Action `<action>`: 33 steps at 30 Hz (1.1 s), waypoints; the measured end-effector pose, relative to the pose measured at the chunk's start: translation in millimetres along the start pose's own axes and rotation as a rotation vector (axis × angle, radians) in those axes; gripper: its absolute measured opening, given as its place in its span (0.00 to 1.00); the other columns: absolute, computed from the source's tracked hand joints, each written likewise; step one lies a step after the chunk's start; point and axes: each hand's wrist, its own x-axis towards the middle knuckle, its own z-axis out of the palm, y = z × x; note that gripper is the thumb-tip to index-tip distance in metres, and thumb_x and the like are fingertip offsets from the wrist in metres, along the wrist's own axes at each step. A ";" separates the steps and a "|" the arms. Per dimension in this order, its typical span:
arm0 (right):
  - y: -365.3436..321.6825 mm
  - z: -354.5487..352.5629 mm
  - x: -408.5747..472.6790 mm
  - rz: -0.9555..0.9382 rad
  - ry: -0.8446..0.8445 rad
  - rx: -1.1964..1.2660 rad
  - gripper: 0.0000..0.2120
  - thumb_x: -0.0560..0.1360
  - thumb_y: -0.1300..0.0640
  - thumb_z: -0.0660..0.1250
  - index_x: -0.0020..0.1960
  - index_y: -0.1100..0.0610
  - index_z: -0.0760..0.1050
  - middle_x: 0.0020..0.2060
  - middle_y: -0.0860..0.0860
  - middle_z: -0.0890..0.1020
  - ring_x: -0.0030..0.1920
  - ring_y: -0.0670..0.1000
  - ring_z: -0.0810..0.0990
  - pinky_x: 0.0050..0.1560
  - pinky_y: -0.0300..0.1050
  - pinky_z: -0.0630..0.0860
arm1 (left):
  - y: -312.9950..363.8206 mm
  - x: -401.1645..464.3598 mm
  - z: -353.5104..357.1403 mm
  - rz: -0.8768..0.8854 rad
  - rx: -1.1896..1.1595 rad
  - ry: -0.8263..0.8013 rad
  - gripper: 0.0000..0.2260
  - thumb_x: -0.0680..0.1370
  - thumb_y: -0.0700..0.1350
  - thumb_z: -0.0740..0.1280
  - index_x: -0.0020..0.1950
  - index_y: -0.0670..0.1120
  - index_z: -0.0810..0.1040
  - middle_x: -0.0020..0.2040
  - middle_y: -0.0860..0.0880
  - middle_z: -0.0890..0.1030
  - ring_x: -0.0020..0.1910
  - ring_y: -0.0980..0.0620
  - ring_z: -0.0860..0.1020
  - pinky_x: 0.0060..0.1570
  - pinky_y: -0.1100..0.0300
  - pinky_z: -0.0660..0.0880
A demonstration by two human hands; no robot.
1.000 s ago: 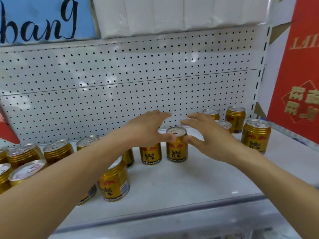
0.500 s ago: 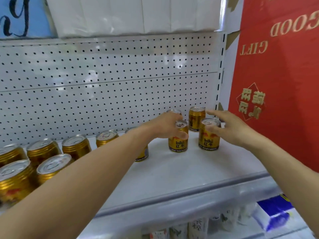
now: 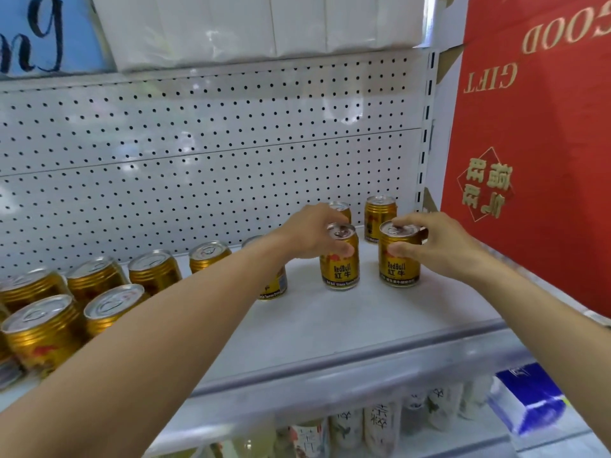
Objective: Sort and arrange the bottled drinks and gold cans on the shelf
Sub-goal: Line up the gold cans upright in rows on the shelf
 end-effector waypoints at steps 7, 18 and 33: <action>-39.0 5.7 -32.4 -0.056 -0.011 0.057 0.24 0.71 0.48 0.74 0.66 0.48 0.76 0.63 0.48 0.78 0.57 0.46 0.75 0.46 0.37 0.71 | -11.1 -69.5 -30.6 -0.017 -0.021 0.042 0.26 0.70 0.55 0.76 0.67 0.57 0.76 0.54 0.58 0.80 0.49 0.58 0.78 0.47 0.60 0.74; -110.1 53.4 -56.5 -0.246 -0.121 0.103 0.24 0.70 0.45 0.73 0.65 0.47 0.76 0.59 0.43 0.78 0.57 0.45 0.76 0.45 0.31 0.70 | -73.7 -153.1 -76.0 -0.187 0.117 0.074 0.27 0.67 0.56 0.77 0.64 0.57 0.78 0.56 0.57 0.80 0.54 0.54 0.78 0.57 0.51 0.76; -130.0 106.3 -56.4 -0.262 -0.208 0.068 0.22 0.73 0.46 0.71 0.66 0.42 0.71 0.64 0.43 0.75 0.60 0.43 0.73 0.49 0.33 0.71 | -95.2 -168.9 -69.0 -0.123 0.154 0.020 0.27 0.72 0.54 0.74 0.70 0.55 0.71 0.65 0.55 0.75 0.57 0.56 0.73 0.52 0.61 0.71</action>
